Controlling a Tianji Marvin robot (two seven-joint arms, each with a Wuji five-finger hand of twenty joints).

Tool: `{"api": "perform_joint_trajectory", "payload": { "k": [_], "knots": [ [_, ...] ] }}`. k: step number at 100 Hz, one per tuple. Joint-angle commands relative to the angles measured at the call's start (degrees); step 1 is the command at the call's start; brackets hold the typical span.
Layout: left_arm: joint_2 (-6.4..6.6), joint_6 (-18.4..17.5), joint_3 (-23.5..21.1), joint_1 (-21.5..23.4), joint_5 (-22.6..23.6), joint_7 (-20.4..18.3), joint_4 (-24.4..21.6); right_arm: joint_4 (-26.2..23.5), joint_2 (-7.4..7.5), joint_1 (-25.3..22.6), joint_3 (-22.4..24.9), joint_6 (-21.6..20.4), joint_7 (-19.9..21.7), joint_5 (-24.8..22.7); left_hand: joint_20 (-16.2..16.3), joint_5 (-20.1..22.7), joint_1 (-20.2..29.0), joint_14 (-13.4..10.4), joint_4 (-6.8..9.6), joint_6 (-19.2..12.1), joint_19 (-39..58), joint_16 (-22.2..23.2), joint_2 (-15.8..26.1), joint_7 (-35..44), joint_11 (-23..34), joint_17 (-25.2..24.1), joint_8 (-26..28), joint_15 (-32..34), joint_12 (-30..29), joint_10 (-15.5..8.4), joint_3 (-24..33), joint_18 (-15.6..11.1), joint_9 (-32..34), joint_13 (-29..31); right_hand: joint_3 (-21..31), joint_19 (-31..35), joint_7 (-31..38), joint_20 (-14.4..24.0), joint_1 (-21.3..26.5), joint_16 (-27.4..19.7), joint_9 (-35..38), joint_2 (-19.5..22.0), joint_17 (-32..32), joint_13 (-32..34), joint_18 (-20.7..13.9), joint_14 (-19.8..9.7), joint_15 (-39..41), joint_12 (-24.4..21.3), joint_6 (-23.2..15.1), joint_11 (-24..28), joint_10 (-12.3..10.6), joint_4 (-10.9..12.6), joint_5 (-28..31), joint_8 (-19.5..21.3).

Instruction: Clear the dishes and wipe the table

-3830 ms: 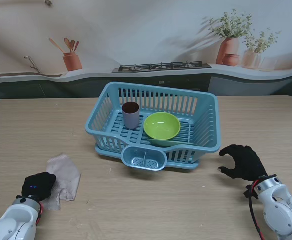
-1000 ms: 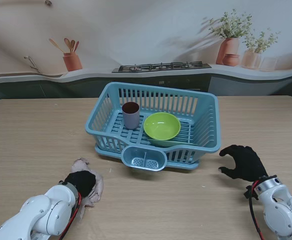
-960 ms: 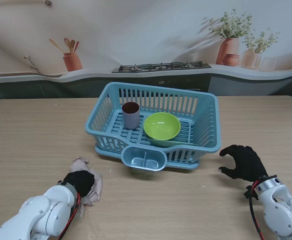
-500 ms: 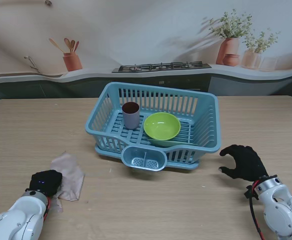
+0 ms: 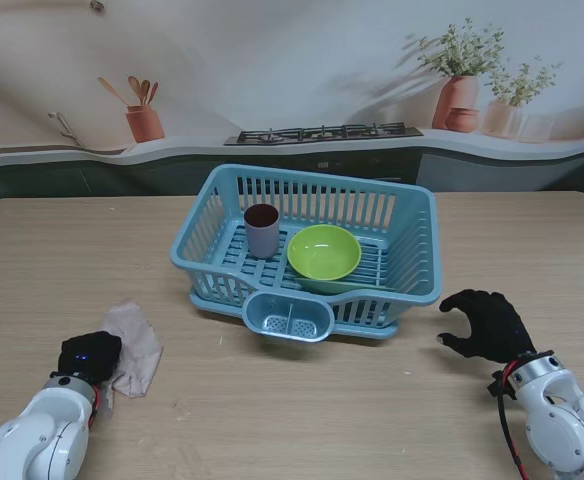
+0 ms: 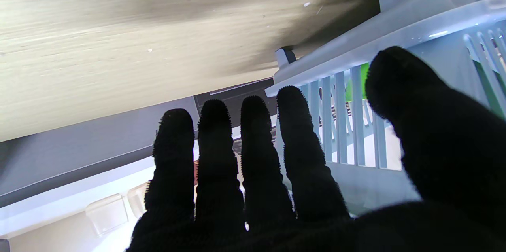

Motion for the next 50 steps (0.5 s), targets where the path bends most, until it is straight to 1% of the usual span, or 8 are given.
{"api": "perform_joint_trajectory", "payload": {
  "k": [1,24,34,50],
  "knots": [
    [-0.03,-1.19,0.64,-1.96,-0.52,-1.59,2.03,0.12,-0.09,0.03,-0.12,-0.30,0.46,-0.14,1.34,-0.83,0.99,3.97,0.48,-3.15,1.30,0.37,0.45,-10.94,0.79,-0.06,-6.71,0.62,-0.57,0.21,-2.01,1.75,0.45,0.36,0.67,0.03,-0.31,0.65,0.85,0.25,0.08,0.58,-0.73,0.19,0.55,0.49,0.45,-0.68,-0.09,0.13,0.00,0.57,0.12,0.30],
    [0.29,-4.04,3.35,-11.57,-3.55,-0.61,8.71,0.33,-0.21,0.15,-0.11,-0.25,0.04,0.22,1.41,-0.98,0.86,3.77,0.56,-3.45,1.28,0.33,0.51,-10.56,0.85,-0.05,-6.62,0.58,-0.64,-0.12,-2.04,1.75,0.45,0.36,0.62,0.04,-0.37,0.65,0.84,0.21,0.11,0.55,-0.70,0.17,0.58,0.49,0.38,-0.69,-0.10,0.12,0.01,0.57,0.14,0.28],
    [0.52,-5.01,4.92,-15.61,-4.40,-0.95,11.75,0.48,-0.22,0.22,-0.24,0.15,0.03,0.34,1.43,-1.02,0.81,3.67,0.60,-3.51,1.27,0.30,0.49,-10.42,0.85,-0.05,-6.65,0.57,-0.68,-0.21,-2.05,1.75,0.48,0.38,0.66,0.03,-0.40,0.64,0.85,0.21,0.09,0.62,-0.74,0.20,0.59,0.49,0.38,-0.69,-0.08,0.11,-0.01,0.57,0.09,0.27],
    [0.58,-4.82,8.54,-21.25,-7.11,-1.01,16.42,0.91,-0.24,0.51,-0.57,0.78,-0.06,0.50,1.47,-1.00,0.83,3.55,0.65,-3.48,1.25,0.19,0.35,-10.21,0.87,-0.05,-6.80,0.46,-0.73,-0.11,-2.04,1.75,0.57,0.51,0.62,0.04,-0.38,0.64,0.85,0.22,0.08,0.58,-0.74,0.19,0.53,0.52,0.39,-0.68,-0.05,0.12,0.01,0.56,0.11,0.28]
  ]
}}
